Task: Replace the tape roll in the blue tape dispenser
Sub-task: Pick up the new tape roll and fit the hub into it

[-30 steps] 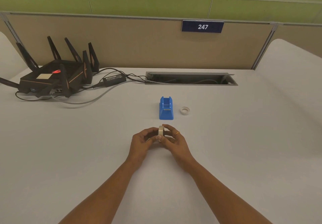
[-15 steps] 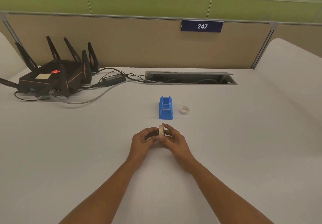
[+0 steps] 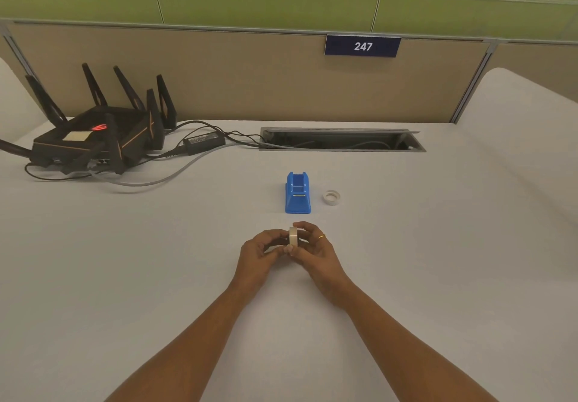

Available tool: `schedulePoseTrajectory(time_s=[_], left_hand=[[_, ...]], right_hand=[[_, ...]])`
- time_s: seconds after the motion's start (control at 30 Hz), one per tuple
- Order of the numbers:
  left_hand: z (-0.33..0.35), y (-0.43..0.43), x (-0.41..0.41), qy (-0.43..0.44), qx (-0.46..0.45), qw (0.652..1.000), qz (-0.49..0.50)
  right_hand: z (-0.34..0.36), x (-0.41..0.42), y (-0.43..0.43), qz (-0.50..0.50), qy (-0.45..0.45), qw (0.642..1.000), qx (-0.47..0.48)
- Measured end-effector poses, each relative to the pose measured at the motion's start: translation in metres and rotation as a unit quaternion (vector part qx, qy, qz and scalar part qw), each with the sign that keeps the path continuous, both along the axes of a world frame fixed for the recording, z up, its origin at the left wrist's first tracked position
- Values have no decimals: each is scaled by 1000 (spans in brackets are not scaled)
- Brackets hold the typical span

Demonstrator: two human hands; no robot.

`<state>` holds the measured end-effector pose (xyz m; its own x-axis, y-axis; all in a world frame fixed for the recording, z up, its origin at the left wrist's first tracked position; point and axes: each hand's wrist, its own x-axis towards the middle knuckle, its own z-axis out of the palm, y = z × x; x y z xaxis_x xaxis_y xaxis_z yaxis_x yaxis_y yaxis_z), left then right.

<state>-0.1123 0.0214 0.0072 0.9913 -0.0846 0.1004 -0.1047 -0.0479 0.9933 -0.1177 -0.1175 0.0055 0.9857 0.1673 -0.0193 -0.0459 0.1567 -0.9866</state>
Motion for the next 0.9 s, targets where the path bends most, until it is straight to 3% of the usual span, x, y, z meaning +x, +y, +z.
schedulePoseTrajectory(time_s=[0.6,0.9], left_hand=[[0,-1,-2,-13,23,1000,3],[1,0,-3,16,-30,999,-12]], right_hand=[[3,1,1,-22,24,998,56],[2,-1,0,-20,25,999,31]])
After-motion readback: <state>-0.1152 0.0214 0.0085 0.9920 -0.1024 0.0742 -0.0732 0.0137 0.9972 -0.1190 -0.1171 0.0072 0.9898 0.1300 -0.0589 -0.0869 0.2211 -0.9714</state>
